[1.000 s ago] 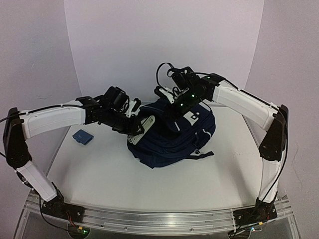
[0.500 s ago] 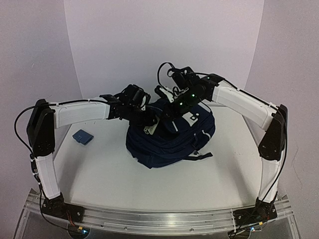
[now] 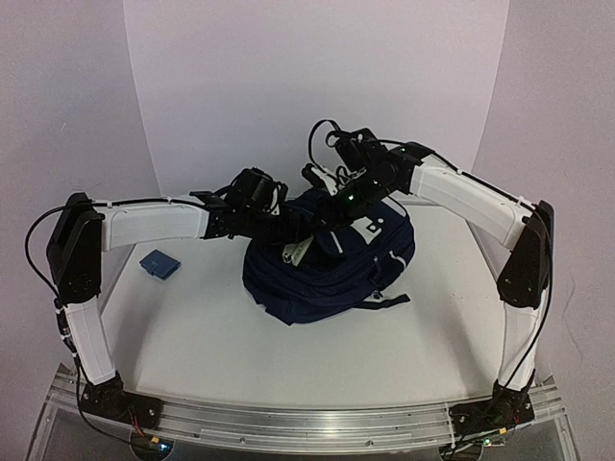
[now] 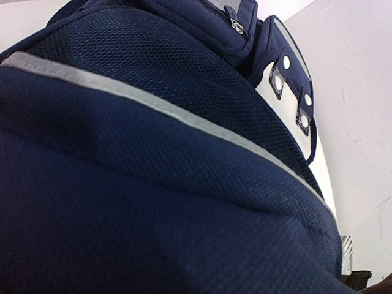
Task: Pack the student bag
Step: Place the stationery in the student bag.
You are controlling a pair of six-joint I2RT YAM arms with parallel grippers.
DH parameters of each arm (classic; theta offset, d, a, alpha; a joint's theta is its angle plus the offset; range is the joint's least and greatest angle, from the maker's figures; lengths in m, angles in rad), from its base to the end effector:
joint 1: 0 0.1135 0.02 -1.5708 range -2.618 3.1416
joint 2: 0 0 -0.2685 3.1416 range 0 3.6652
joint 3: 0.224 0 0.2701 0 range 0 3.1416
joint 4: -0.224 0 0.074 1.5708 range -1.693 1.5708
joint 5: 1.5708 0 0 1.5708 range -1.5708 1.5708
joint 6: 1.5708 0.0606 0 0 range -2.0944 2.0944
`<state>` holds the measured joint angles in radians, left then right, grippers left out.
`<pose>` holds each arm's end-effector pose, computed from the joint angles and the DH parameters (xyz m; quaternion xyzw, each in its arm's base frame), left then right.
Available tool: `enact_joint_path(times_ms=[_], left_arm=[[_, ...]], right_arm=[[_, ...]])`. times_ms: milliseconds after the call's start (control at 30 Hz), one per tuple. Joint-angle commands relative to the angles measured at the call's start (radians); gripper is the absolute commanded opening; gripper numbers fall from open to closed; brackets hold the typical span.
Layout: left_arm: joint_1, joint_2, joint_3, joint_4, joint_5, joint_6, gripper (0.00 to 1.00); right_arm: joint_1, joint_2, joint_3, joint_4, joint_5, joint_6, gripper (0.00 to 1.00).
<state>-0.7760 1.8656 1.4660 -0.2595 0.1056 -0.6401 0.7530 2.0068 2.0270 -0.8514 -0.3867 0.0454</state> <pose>0.3310 -0.3338 0.2410 0.0841 0.8930 -0.3219 0.3031 0.3369 0.3471 0.3261 -0.3822 0.8343 0.3029 0.2572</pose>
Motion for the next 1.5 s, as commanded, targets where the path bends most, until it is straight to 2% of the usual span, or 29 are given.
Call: enact_joint_path(times_ms=[0,200,433,600,867,1133,1467], left_arm=[[-0.011,-0.105,-0.031,0.139,0.017,-0.063,0.63],[-0.028,-0.163,-0.075,0.114,-0.026,-0.044,0.65],[-0.032,-0.25,-0.166,0.09,-0.067,-0.041,0.79],[-0.032,-0.289,-0.238,0.096,-0.015,-0.055,0.82],[-0.032,-0.301,-0.332,0.133,0.017,-0.105,0.75],[-0.033,-0.228,-0.306,0.19,0.059,-0.086,0.64],[-0.032,-0.137,-0.252,0.336,0.18,-0.09,0.32]], right_arm=[[0.008,-0.001,0.014,0.089,-0.056,0.011,0.0],[0.003,-0.003,0.005,0.091,-0.057,0.01,0.0],[0.002,-0.004,0.002,0.093,-0.065,0.01,0.0],[0.002,-0.007,-0.004,0.092,-0.071,0.007,0.0],[0.002,-0.016,-0.011,0.093,-0.079,0.004,0.0],[0.001,-0.014,-0.008,0.093,-0.095,0.007,0.0],[0.001,-0.011,-0.004,0.096,-0.109,0.015,0.0]])
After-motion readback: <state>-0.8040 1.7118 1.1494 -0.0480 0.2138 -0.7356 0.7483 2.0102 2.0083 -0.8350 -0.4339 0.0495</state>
